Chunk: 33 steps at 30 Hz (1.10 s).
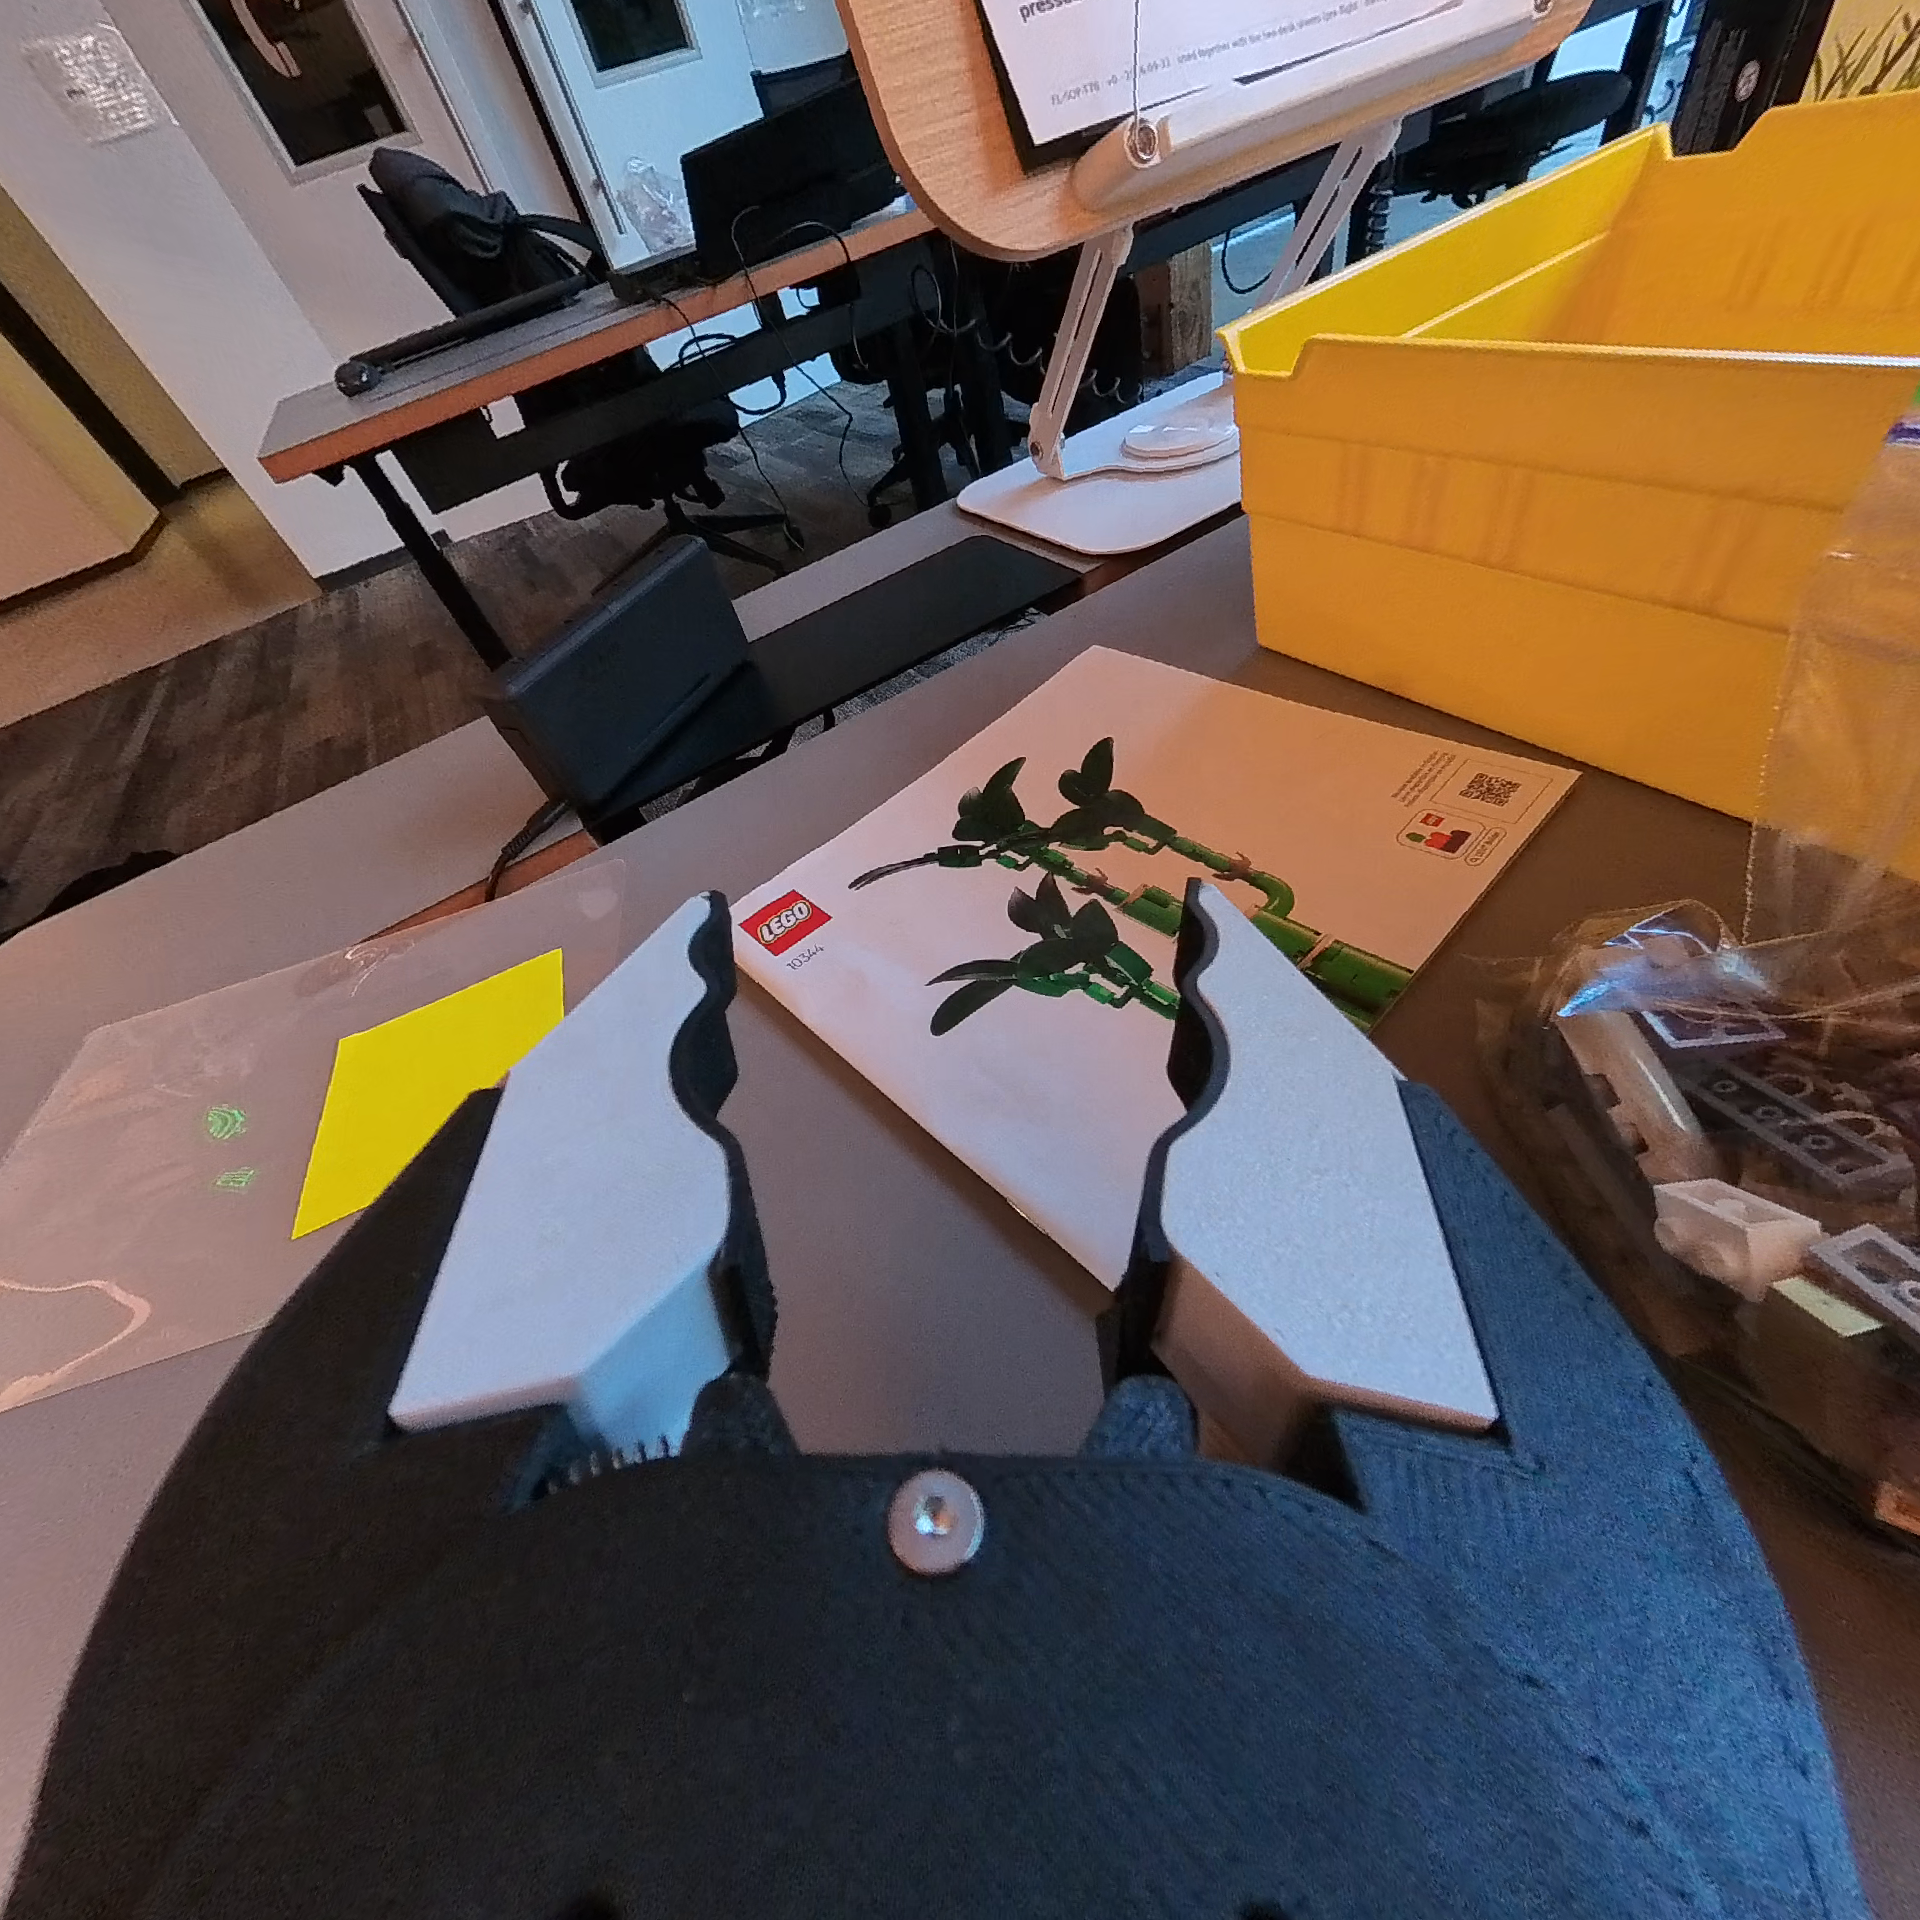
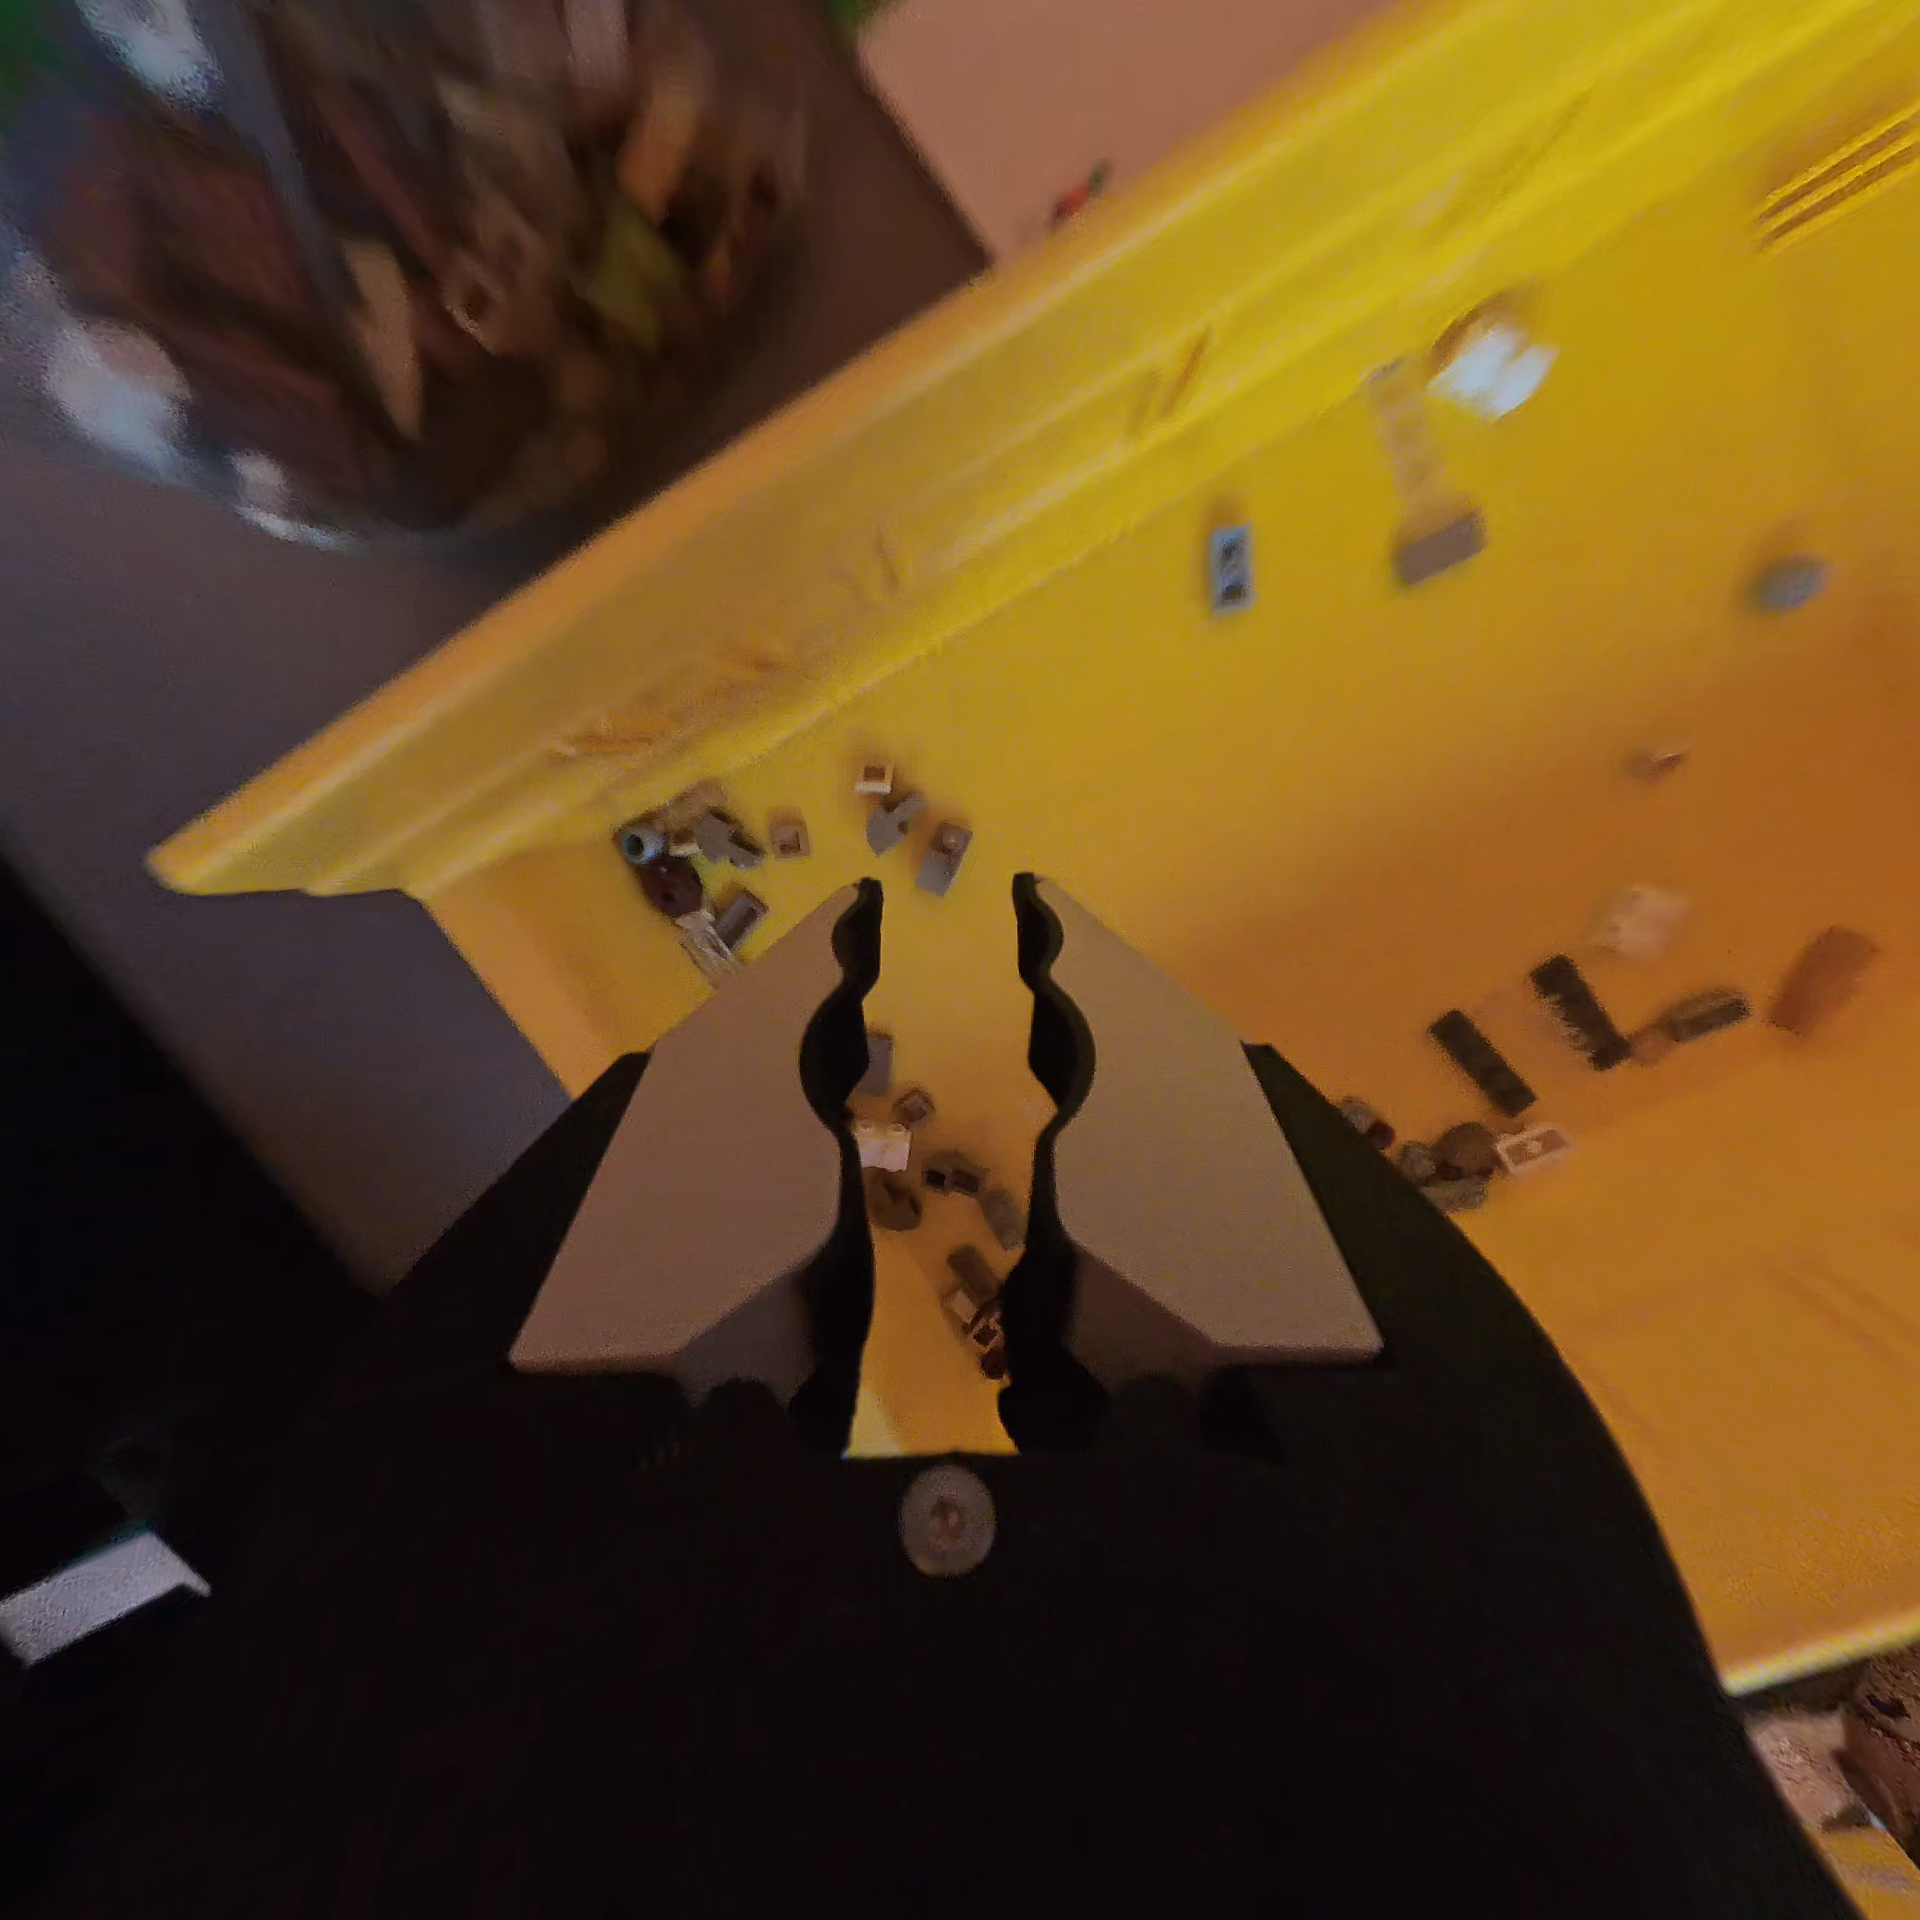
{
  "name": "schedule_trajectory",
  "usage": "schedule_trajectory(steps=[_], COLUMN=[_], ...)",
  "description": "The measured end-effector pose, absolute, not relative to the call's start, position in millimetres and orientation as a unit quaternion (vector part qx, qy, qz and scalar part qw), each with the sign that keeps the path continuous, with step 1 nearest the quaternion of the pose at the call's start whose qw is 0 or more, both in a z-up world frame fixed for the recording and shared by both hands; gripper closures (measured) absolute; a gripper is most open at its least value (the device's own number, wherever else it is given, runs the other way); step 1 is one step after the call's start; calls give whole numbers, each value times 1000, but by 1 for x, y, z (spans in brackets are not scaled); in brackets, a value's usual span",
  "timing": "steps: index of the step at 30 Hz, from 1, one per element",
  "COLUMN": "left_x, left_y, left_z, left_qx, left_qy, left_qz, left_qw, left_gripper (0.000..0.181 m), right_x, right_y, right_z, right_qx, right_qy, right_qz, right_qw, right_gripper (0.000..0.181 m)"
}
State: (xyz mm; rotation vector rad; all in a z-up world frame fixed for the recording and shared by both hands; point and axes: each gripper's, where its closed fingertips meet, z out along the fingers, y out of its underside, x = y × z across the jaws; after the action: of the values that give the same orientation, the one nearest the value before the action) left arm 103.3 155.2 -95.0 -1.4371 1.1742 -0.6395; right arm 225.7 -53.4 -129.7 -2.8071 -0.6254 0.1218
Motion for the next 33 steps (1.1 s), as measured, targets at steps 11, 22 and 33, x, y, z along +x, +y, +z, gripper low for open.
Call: schedule_trajectory(steps=[11,22,33], left_x=[103,104,105], left_y=[155,155,154], left_z=[-95,-96,-98], left_qx=[-609,-608,-606], left_qy=[498,502,507], left_qz=[-272,-270,-260], left_qw=[555,553,554], left_gripper=[97,97,96], right_x=[227,249,218], right_y=[-56,-69,-25], right_z=[-158,-154,-83], right_qx=[-970,-975,-940], right_qy=[-230,-210,-206], right_qz=[27,25,79], right_qw=[77,68,260], right_gripper=[181,155,174])
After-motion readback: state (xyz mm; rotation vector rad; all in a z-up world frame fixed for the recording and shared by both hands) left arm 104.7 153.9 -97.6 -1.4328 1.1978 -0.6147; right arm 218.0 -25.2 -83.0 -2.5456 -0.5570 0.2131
